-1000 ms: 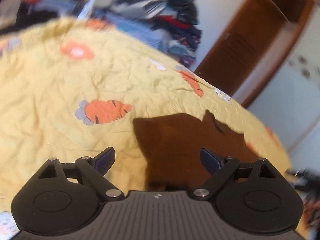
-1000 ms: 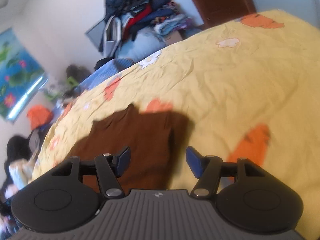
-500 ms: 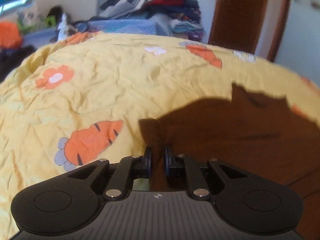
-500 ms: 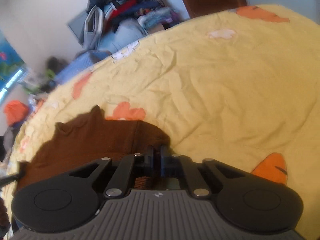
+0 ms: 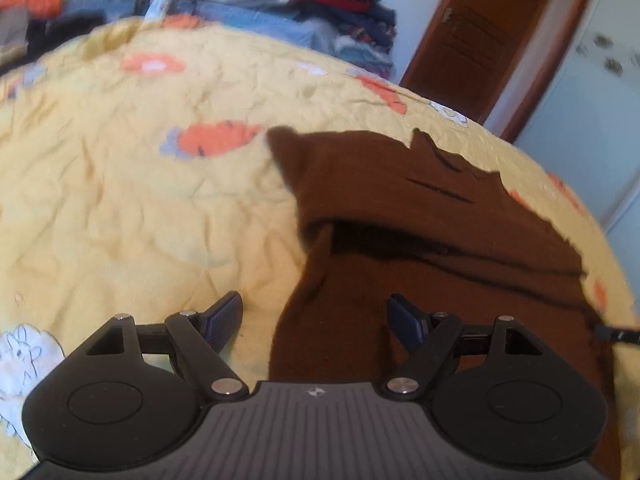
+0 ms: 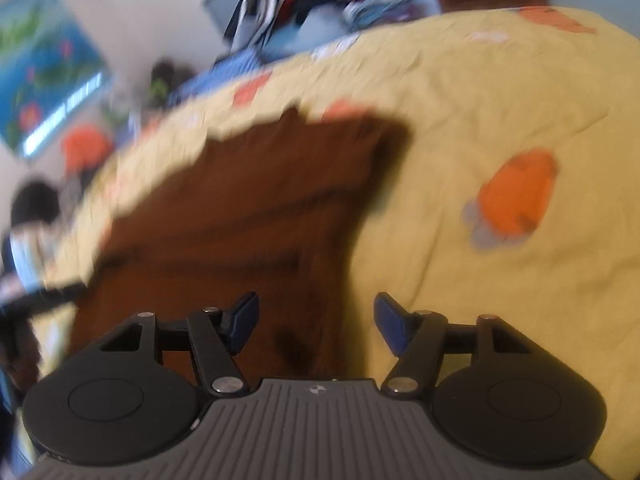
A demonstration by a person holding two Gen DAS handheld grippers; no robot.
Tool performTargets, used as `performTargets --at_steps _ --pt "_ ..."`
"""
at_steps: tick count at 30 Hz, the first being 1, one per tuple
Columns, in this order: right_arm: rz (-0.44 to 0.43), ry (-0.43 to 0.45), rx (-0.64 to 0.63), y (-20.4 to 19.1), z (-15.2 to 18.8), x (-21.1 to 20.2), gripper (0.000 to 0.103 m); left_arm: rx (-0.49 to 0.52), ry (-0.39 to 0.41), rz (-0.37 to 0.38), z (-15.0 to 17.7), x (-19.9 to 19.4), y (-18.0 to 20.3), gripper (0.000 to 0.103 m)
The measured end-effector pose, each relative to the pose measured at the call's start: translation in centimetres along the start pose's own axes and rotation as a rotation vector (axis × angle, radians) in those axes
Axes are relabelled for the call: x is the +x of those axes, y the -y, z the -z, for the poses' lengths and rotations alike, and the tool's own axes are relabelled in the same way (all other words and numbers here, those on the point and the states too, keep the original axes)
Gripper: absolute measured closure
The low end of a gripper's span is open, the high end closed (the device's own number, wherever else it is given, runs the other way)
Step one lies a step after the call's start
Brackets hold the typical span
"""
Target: Fold small clothes
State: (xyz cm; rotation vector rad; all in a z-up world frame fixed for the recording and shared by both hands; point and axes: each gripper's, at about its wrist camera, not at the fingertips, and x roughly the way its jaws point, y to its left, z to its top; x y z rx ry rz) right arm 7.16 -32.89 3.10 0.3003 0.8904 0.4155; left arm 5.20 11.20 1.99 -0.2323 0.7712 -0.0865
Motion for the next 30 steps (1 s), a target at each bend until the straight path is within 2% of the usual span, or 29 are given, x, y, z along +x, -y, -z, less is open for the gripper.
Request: performTargets --at_steps 2,3,5,8,10,11,12,13,14,15,16,17,18,19,21,22,23,24,25,26,28,30 --pt "0.010 -0.006 -0.035 -1.0 0.2 0.7 0.092 0.079 0.004 -0.058 0.1 0.4 1.6 0.071" --pt "0.010 -0.024 -0.030 -1.0 -0.3 1.0 0.092 0.093 -0.010 -0.085 -0.2 0.5 1.9 0.097" --pt "0.042 -0.007 -0.073 -1.3 -0.8 0.4 0.093 0.052 -0.014 -0.068 -1.0 0.0 1.3 0.098" --pt "0.088 0.037 0.004 1.3 -0.7 -1.2 0.094 0.082 -0.020 -0.106 -0.3 0.1 0.2 0.098" --pt "0.065 0.046 0.063 2.7 0.3 -1.3 0.095 0.097 0.009 -0.091 0.4 -0.4 0.0 0.097" --pt "0.046 0.048 0.088 2.9 0.6 -1.4 0.092 0.089 0.006 -0.081 0.5 -0.7 -0.1 0.097" --pt "0.041 0.044 0.111 2.8 0.8 -1.6 0.085 0.065 -0.006 -0.053 0.5 -1.2 -0.2 0.095" --pt "0.021 0.042 0.142 2.8 1.0 -1.9 0.065 0.037 -0.029 -0.024 0.6 -1.6 -0.4 0.087" --pt "-0.010 0.045 0.178 2.9 1.3 -2.6 0.038 0.001 -0.062 0.015 0.9 -2.2 -0.8 0.080" --pt "-0.050 0.049 0.205 2.9 1.8 -3.3 0.028 -0.051 -0.091 0.070 1.4 -2.9 -1.4 0.056" --pt "-0.085 0.051 0.224 2.8 2.4 -4.0 0.020 -0.104 -0.097 0.125 2.1 -3.7 -1.9 0.026" --pt "-0.107 0.042 0.241 2.8 3.2 -4.7 0.022 -0.158 -0.094 0.179 3.1 -4.6 -2.4 0.015" --pt "-0.135 0.027 0.264 2.7 4.0 -5.1 0.022 -0.198 -0.096 0.210 4.0 -5.3 -2.7 0.012" --pt "-0.172 0.010 0.300 2.9 4.8 -5.3 0.023 -0.228 -0.096 0.235 4.9 -5.8 -2.9 0.012" --pt "-0.237 0.000 0.338 2.8 6.3 -5.4 0.030 -0.225 -0.073 0.231 5.9 -6.4 -2.3 0.014" --pt "-0.248 -0.003 0.337 2.5 6.6 -5.4 0.037 -0.197 -0.065 0.199 6.1 -6.5 -1.8 0.032" --pt "-0.249 -0.008 0.338 2.4 6.8 -5.3 0.049 -0.159 -0.066 0.157 6.0 -6.4 -1.2 0.056" --pt "-0.245 -0.015 0.348 2.3 6.8 -5.1 0.059 -0.129 -0.099 0.109 5.7 -5.9 -0.8 0.100" --pt "-0.238 -0.040 0.355 2.4 6.8 -4.8 0.090 -0.128 -0.109 0.099 5.5 -5.7 -0.8 0.100" --pt "-0.211 -0.063 0.341 2.3 6.8 -4.4 0.090 -0.123 -0.109 0.088 5.1 -5.7 -1.1 0.100" --pt "-0.186 -0.051 0.316 2.3 6.8 -4.8 0.090 -0.069 -0.095 0.036 4.8 -6.3 -1.6 0.100" --pt "-0.152 -0.019 0.325 3.5 7.0 -5.9 0.091 -0.053 -0.099 0.040 5.1 -6.6 -2.5 0.100"
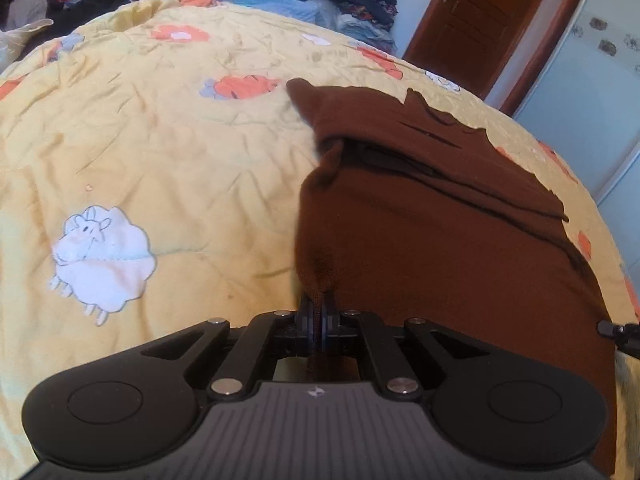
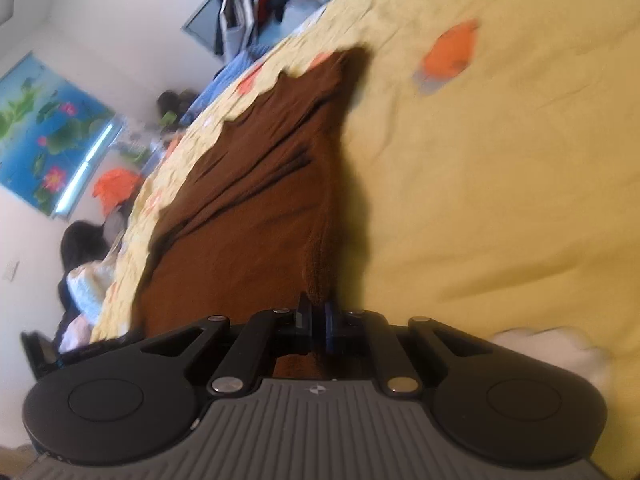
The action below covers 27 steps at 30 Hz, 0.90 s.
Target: Fold small clothes
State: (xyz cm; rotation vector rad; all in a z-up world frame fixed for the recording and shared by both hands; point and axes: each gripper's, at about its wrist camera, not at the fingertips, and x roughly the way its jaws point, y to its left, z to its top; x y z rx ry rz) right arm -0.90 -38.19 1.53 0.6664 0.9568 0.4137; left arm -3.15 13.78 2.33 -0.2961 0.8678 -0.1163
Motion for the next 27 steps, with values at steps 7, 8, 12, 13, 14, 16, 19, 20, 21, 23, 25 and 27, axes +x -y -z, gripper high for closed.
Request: performTargets --at_steps 7,8,12,13,14,16,19,20,21,23,25,27 --pt "-0.072 0.021 0.126 1.5 1.6 -1.2 0.054 -0.184 -0.060 0.183 2.3 -1.7 -1.9 0.073" --pt "-0.121 0.011 0.149 1.5 2.2 -1.6 0.034 -0.241 -0.072 0.239 3.3 -2.3 -2.3 0.065" --pt "-0.221 -0.089 0.140 0.4 5.1 -2.4 0.031 -0.385 -0.098 0.383 6.8 -4.3 -3.1 0.030" --pt "-0.225 -0.106 0.126 0.0 5.8 -2.5 0.033 -0.406 -0.098 0.395 7.4 -4.5 -3.1 0.031" --pt "-0.234 -0.124 0.125 -0.4 6.3 -2.3 0.037 -0.413 -0.088 0.389 7.7 -4.7 -3.1 0.034" --pt "-0.226 -0.158 0.124 -0.9 6.9 -1.9 0.055 -0.384 -0.099 0.327 7.6 -4.5 -2.5 0.083" --pt "-0.173 -0.208 0.105 -1.2 7.2 -1.0 0.089 -0.358 -0.146 0.281 7.2 -4.5 -2.9 0.099" --pt "-0.179 -0.198 0.105 -1.1 7.2 -1.4 0.089 -0.333 -0.129 0.264 6.9 -5.2 -3.0 0.099" --pt "-0.187 -0.178 0.110 -1.1 7.1 -2.0 0.089 -0.293 -0.102 0.242 6.6 -6.1 -2.9 0.099" --pt "-0.175 -0.138 0.091 -1.0 7.1 -3.5 0.091 -0.250 -0.074 0.220 6.6 -7.2 -3.1 0.101" --pt "-0.121 -0.132 0.102 0.3 7.4 -4.0 0.097 -0.225 -0.085 0.186 7.1 -6.7 -3.5 0.101" --pt "-0.148 -0.117 0.158 1.6 7.9 -3.7 0.096 -0.255 -0.091 0.217 8.0 -6.5 -4.2 0.099"
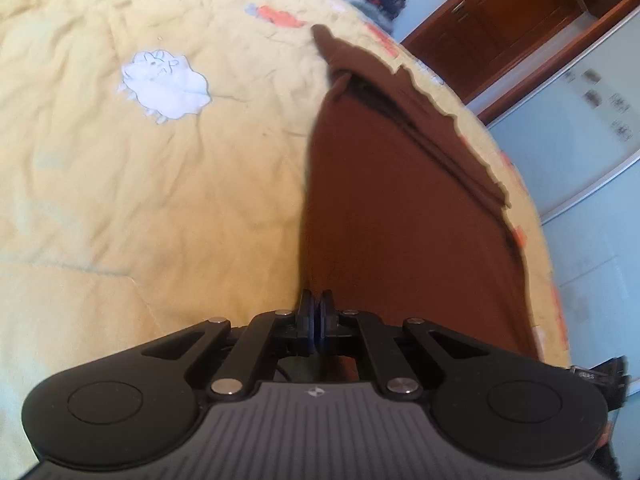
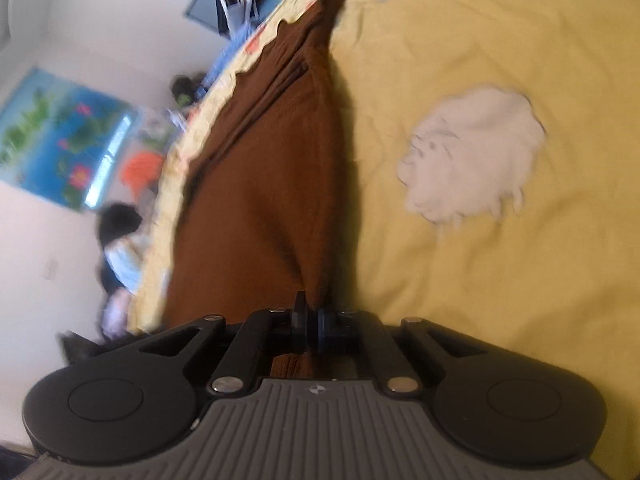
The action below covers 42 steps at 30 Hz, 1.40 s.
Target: Fold small clothes
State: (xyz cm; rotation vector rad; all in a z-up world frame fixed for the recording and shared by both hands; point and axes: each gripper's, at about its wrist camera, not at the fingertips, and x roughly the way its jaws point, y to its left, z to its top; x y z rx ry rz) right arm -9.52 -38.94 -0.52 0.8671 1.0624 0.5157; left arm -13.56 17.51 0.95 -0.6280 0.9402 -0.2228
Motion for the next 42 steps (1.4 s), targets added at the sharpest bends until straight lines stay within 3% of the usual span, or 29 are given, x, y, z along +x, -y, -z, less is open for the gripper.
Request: performTargets --at_steps 2,3,4,5,6,7,11,12,13,14,15,16,21,22,23,25,27,29,30,31,33,35,38,41,42 --pt "-0.015 0.025 0.025 0.0 0.5 -0.2 0.078 -0.053 -0.033 0.044 0.6 -0.4 -0.4 0.098" --pt "-0.024 0.026 0.021 -0.2 1.0 -0.5 0.070 -0.080 -0.060 0.083 1.1 -0.6 -0.6 0.088" --pt "-0.046 0.024 0.017 -0.4 1.4 -0.8 0.053 -0.118 -0.090 0.127 1.8 -0.7 -1.0 0.068" --pt "-0.068 0.017 0.012 -0.7 1.9 -1.0 0.043 -0.153 -0.094 0.186 2.5 -0.9 -1.3 0.058" --pt "-0.082 0.003 0.006 -1.0 2.4 -1.2 0.041 -0.177 -0.088 0.229 3.1 -1.1 -1.3 0.038" --pt "-0.086 -0.014 0.007 -1.3 2.7 -1.1 0.040 -0.184 -0.079 0.250 3.7 -1.1 -1.0 0.029" --pt "-0.099 -0.074 -0.013 -2.8 3.7 0.7 0.041 -0.151 -0.057 0.231 4.2 -0.5 1.0 0.030" --pt "-0.095 -0.081 -0.026 -3.3 3.7 1.0 0.042 -0.142 -0.065 0.223 4.1 -0.3 1.3 0.037" --pt "-0.089 -0.094 -0.031 -3.6 3.7 1.6 0.049 -0.126 -0.089 0.199 3.9 0.1 1.6 0.074" --pt "-0.079 -0.109 -0.028 -3.8 3.7 2.0 0.070 -0.106 -0.127 0.158 3.8 0.6 1.8 0.095" --pt "-0.065 -0.130 -0.024 -3.6 3.8 2.3 0.086 -0.083 -0.157 0.120 3.8 0.9 1.8 0.099" --pt "-0.052 -0.147 -0.030 -3.4 3.9 2.4 0.089 -0.068 -0.148 0.121 3.8 0.6 1.7 0.099" --pt "-0.043 -0.077 -0.018 -2.2 4.5 -1.1 0.090 0.104 -0.095 -0.009 3.4 -1.8 2.7 0.099" --pt "-0.021 -0.081 -0.014 -1.7 4.7 -1.3 0.095 0.127 -0.101 -0.048 3.3 -1.1 2.5 0.099" --pt "-0.009 -0.087 -0.022 -1.3 5.0 -1.1 0.096 0.141 -0.086 -0.029 3.4 -1.1 2.3 0.099" --pt "-0.045 -0.081 0.012 -0.5 5.2 -0.6 0.098 0.147 -0.105 -0.035 3.1 -0.9 2.6 0.096" --pt "-0.050 -0.067 0.036 -0.5 5.0 -0.8 0.083 0.160 -0.106 -0.016 2.4 -2.0 3.0 0.094" --pt "-0.017 0.000 -0.001 -1.7 4.3 -2.0 0.058 0.209 -0.053 -0.044 1.0 -3.5 3.8 0.089" --pt "0.008 0.038 -0.033 -2.5 3.8 -2.5 0.056 0.262 0.005 -0.071 0.1 -3.9 4.9 0.078" --pt "0.029 0.067 -0.072 -3.3 2.9 -2.6 0.056 0.318 0.058 -0.104 -0.7 -3.6 6.1 0.056" --pt "0.091 0.110 -0.191 -6.0 0.5 -1.2 0.055 0.454 0.184 -0.195 -2.3 -1.0 9.1 0.024" --pt "0.165 0.151 -0.333 -9.0 -2.2 2.0 0.046 0.549 0.281 -0.271 -3.6 2.9 11.6 0.024" --pt "0.259 0.238 -0.525 -12.3 -5.7 8.1 0.025 0.633 0.265 -0.358 -5.7 10.5 14.0 0.024" --pt "0.371 0.207 -0.624 -12.9 -7.9 13.7 0.026 0.655 0.173 -0.394 -6.7 15.2 13.4 0.023" --pt "0.396 0.170 -0.634 -12.3 -8.3 15.0 0.025 0.643 0.192 -0.356 -6.9 15.0 12.5 0.022"
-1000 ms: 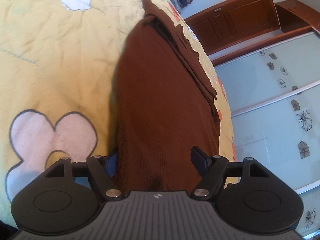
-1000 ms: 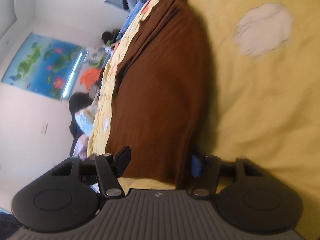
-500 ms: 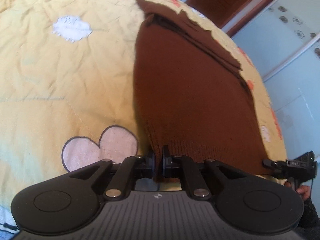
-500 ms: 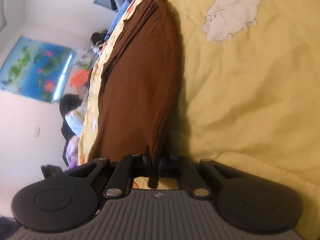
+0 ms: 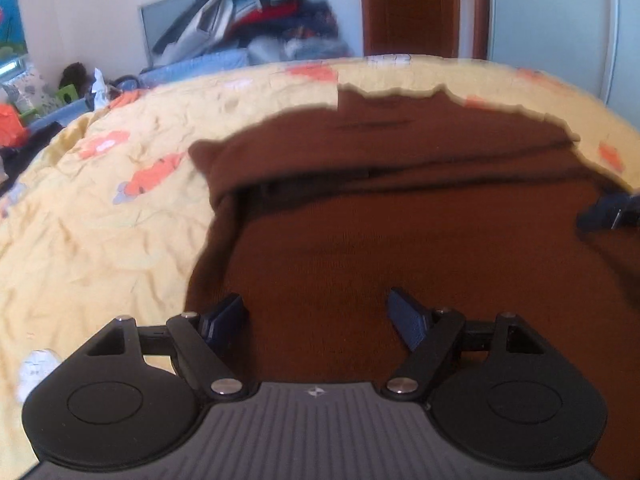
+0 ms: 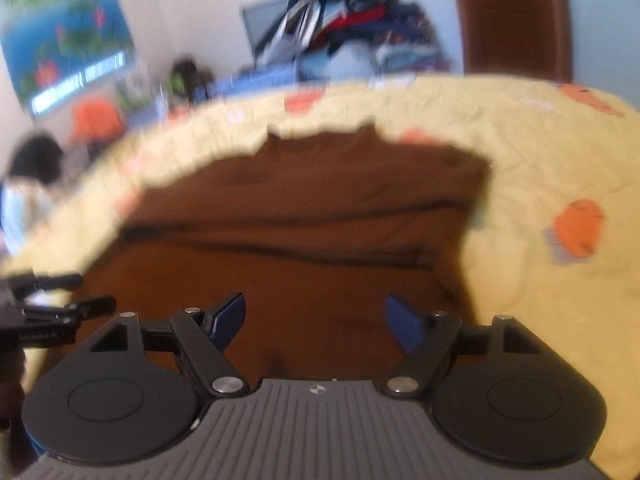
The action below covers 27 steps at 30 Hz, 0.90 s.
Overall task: Fold small clothes
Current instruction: 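Release the sweater, then pinch and smooth its folded edge with both grippers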
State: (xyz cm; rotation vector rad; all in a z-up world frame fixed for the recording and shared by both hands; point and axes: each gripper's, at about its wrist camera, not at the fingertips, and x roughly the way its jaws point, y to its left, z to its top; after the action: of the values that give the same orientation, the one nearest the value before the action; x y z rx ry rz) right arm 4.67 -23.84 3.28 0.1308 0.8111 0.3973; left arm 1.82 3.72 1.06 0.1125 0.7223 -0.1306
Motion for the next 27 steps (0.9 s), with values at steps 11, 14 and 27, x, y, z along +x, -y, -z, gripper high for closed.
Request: performTargets --at_steps 11,14,27 --pt "-0.116 0.051 0.077 5.0 -0.5 -3.0 0.019 -0.230 0.053 0.049 -2.1 -1.2 -8.7 0.022" --pt "-0.122 0.158 0.222 8.7 -4.4 -2.4 0.013 -0.385 0.032 0.103 -4.7 1.7 -11.3 0.022" --pt "-0.053 -0.003 0.365 15.2 -12.5 8.9 0.086 -0.366 -0.060 -0.006 -12.9 13.0 -11.1 0.093"
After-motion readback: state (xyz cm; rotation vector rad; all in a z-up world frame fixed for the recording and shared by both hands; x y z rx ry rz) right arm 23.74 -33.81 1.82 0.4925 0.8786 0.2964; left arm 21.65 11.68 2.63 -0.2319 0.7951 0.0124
